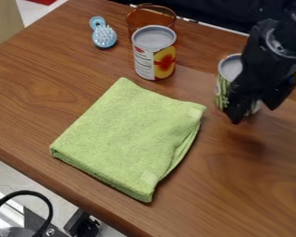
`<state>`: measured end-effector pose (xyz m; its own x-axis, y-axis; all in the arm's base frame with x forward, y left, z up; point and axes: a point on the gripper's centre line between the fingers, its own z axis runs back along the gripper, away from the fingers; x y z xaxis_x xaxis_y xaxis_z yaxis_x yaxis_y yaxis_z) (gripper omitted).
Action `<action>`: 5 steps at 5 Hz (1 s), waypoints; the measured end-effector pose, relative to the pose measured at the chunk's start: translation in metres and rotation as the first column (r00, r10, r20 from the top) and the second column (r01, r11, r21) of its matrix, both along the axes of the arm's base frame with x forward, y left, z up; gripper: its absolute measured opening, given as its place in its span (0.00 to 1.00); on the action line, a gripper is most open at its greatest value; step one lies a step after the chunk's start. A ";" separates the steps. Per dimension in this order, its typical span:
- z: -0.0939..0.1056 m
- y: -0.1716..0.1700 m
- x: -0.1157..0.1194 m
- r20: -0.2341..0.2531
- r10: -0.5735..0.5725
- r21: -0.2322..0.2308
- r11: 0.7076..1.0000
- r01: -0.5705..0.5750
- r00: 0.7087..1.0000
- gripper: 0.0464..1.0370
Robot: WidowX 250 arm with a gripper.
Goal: Moved the green can nearer to the yellow and red can
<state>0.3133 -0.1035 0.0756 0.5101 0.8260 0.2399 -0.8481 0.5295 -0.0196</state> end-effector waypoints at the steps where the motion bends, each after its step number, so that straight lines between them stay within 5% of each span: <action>1: -0.002 0.016 0.012 -0.045 -0.069 0.069 0.995 0.072 0.997 0.96; 3: 0.003 0.042 0.034 -0.081 -0.149 0.102 0.982 0.157 0.985 0.96; 5: 0.002 0.065 0.044 -0.116 -0.285 0.026 0.957 0.290 0.951 0.96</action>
<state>0.3572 -0.0385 0.0771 0.7499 0.6306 0.1999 -0.6552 0.7497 0.0929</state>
